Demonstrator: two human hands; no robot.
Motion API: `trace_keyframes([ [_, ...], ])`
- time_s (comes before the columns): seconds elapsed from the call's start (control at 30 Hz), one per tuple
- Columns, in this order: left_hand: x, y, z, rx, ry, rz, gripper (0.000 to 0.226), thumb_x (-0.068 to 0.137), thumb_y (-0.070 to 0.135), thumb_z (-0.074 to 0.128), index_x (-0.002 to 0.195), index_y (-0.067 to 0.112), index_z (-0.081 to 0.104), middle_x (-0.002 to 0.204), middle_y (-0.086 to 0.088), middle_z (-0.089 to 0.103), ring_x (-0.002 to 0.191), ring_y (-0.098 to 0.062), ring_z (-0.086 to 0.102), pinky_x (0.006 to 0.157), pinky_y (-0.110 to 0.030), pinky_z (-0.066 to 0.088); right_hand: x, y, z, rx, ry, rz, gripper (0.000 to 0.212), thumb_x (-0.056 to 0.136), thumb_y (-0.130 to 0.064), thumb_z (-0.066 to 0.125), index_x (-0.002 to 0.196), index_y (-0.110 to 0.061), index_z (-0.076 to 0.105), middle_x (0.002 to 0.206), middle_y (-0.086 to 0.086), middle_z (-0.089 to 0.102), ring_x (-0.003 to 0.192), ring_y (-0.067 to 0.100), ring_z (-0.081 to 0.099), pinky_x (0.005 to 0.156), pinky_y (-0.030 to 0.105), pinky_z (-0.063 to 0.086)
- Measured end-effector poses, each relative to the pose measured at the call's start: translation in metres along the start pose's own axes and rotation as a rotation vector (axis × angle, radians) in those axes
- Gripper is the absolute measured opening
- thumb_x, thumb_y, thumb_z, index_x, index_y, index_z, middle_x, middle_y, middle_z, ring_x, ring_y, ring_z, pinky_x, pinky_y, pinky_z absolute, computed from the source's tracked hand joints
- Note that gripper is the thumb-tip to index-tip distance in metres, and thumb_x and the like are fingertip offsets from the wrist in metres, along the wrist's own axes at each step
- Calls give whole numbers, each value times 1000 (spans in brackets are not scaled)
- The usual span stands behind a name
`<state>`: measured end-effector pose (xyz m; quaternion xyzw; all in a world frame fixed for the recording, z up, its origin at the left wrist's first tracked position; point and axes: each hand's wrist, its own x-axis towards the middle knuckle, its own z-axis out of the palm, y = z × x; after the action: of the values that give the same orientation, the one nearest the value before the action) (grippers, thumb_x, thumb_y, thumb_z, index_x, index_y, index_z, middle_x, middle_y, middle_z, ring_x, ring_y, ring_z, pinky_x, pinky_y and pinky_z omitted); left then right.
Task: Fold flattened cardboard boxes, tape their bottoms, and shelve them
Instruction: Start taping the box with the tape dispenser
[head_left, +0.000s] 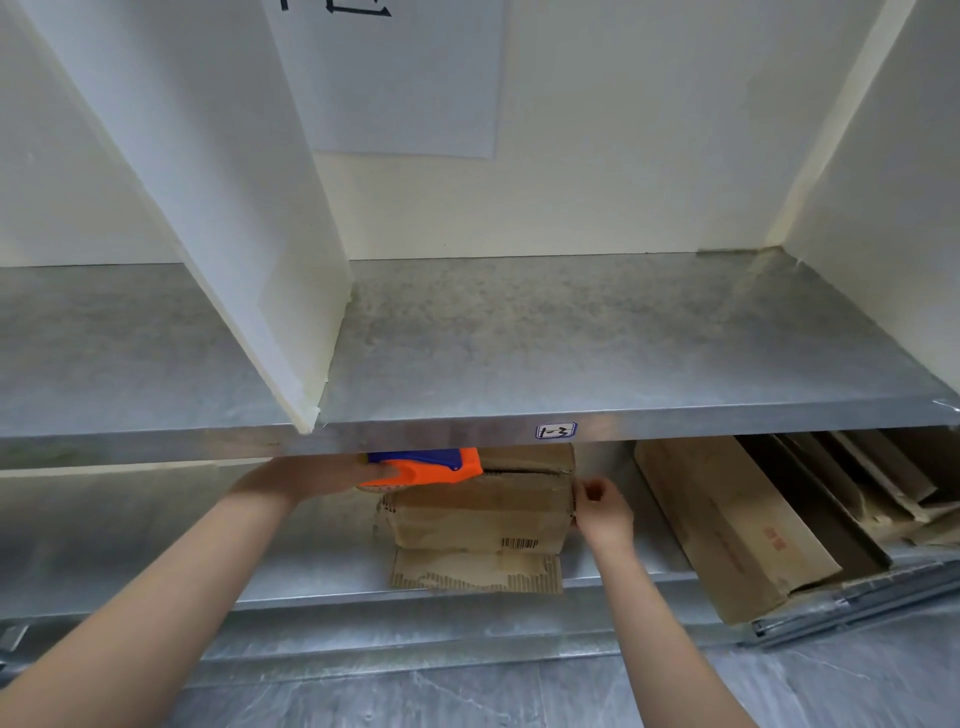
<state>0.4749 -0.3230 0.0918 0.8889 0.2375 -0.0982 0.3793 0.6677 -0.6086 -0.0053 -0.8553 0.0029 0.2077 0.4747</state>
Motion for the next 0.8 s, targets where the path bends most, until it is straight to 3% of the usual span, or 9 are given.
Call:
trace_keyframes([
  [0.1, 1, 3, 0, -31, 17, -1, 68, 45, 92, 60, 103, 56, 62, 106, 16, 68, 99, -7, 65, 93, -39, 53, -9, 2, -4, 81, 93, -6, 30, 83, -36, 73, 94, -16, 54, 87, 3, 64, 82, 28, 66, 73, 42, 58],
  [0.17, -1, 5, -1, -15, 46, 11, 66, 45, 93, 58, 100, 57, 61, 105, 17, 68, 98, -6, 64, 92, -37, 53, -16, 7, -8, 22, 121, -135, 17, 83, -22, 74, 95, -19, 62, 89, -2, 68, 88, 23, 67, 71, 28, 52],
  [0.23, -5, 12, -1, -27, 50, 23, 53, 52, 87, 62, 99, 61, 60, 105, 17, 68, 98, -5, 64, 92, -34, 53, -24, 11, -9, 7, 29, -269, 32, 82, -4, 68, 107, -24, 65, 101, -6, 70, 98, 15, 67, 72, 14, 47],
  [0.3, -9, 20, 1, -43, 74, 32, 33, 70, 62, 73, 99, 55, 60, 107, 14, 68, 99, -5, 63, 92, -31, 52, -32, 8, -13, 123, -126, -308, 52, 83, -2, 69, 126, -29, 55, 110, -9, 66, 104, 6, 63, 74, 4, 45],
  [0.4, -11, 25, 5, -50, 98, 38, 28, 83, 31, 73, 101, 46, 57, 106, 11, 67, 96, -4, 63, 85, -18, 51, -31, -2, -16, 212, -265, -275, 64, 86, -19, 72, 139, -37, 40, 126, -9, 59, 116, 8, 56, 86, 10, 45],
  [0.5, -14, 26, 6, -33, 91, 34, 25, 86, 28, 71, 98, 44, 56, 100, 14, 66, 91, -2, 62, 78, -11, 50, -20, -18, -14, 58, -322, -275, 79, 80, -43, 75, 148, -34, 34, 146, -12, 43, 132, 13, 43, 103, 26, 40],
  [0.6, -22, 29, 5, 9, 163, 40, 29, 83, 29, 74, 91, 45, 52, 92, 20, 61, 84, -3, 61, 68, -5, 46, -12, -34, -7, -200, -318, -312, 77, 80, -46, 73, 146, -35, 37, 150, -10, 36, 134, 14, 40, 105, 26, 37],
  [0.73, -39, 20, -1, 8, 143, 47, 39, 81, 33, 76, 113, 39, 54, 107, 17, 62, 95, 0, 60, 87, -21, 52, -20, -39, 4, -204, -352, -324, 76, 77, -37, 77, 144, -35, 41, 146, -8, 39, 124, 10, 46, 98, 22, 38],
  [0.8, -49, 11, -4, 25, 124, 65, 48, 79, 39, 76, 118, 46, 50, 116, 23, 58, 103, 5, 56, 91, -20, 49, -30, -35, 11, -158, -346, -339, 76, 75, -34, 79, 142, -35, 43, 143, -7, 41, 115, 5, 46, 95, 19, 38],
])
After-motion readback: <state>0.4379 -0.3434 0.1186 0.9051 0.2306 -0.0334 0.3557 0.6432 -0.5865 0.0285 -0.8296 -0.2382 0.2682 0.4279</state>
